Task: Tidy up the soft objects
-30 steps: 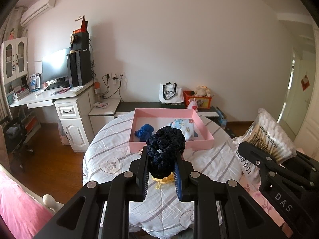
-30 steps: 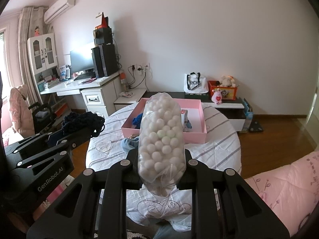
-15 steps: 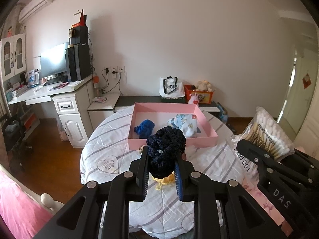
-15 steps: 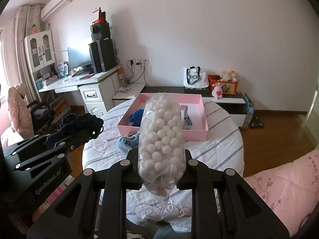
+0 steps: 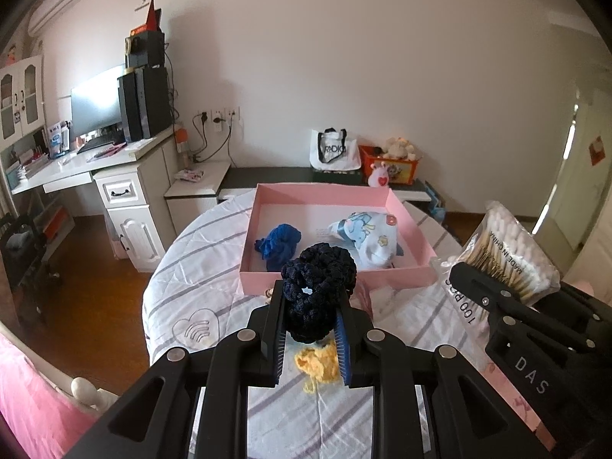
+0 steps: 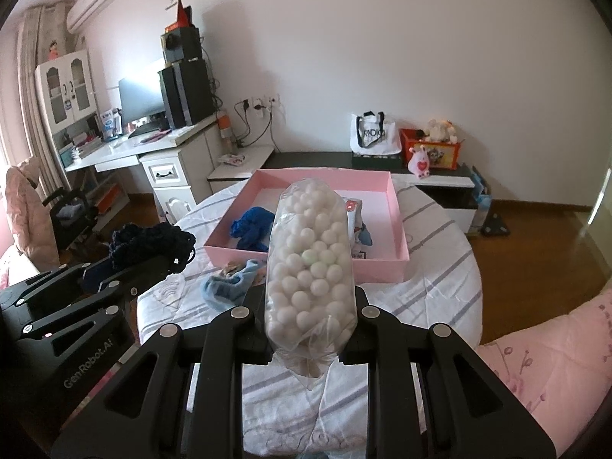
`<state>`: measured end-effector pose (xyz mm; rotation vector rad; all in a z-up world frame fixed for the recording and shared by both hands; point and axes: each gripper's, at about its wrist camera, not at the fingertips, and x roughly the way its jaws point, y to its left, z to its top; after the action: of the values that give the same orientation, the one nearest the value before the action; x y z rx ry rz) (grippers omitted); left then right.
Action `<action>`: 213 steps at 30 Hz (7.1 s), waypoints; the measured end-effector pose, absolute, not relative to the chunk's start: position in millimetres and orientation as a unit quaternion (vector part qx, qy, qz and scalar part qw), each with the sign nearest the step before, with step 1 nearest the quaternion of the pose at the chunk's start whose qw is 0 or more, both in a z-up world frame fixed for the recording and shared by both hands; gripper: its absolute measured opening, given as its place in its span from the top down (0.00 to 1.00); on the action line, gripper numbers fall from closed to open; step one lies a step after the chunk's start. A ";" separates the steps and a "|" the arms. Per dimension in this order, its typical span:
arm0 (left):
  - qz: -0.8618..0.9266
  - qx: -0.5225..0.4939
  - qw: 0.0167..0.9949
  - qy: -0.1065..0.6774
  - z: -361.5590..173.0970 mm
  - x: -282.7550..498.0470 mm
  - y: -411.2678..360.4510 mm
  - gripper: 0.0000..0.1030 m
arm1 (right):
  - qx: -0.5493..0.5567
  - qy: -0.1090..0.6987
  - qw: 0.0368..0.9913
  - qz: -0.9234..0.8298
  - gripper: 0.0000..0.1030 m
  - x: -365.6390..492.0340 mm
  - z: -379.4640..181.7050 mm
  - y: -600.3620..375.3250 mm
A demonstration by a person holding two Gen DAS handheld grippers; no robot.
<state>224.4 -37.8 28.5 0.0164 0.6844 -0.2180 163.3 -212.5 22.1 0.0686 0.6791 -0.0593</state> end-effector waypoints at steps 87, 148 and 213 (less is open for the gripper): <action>-0.075 0.007 0.905 0.419 -58.4 427.6 -64.2 0.18 | 0.089 0.413 0.903 -0.080 0.10 269.6 -58.0 -297.7; -0.079 0.000 0.972 0.220 80.0 110.7 -7.4 0.00 | 0.023 0.228 0.970 -0.077 0.00 47.8 83.2 -210.7; -0.053 0.005 0.952 0.303 34.2 172.5 -1.4 0.00 | 0.017 0.316 0.947 -0.060 0.00 97.7 31.4 -197.0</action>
<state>172.5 -1.4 34.2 0.0104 0.6154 -0.1079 97.7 -197.0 31.4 0.0344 0.6444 -0.1220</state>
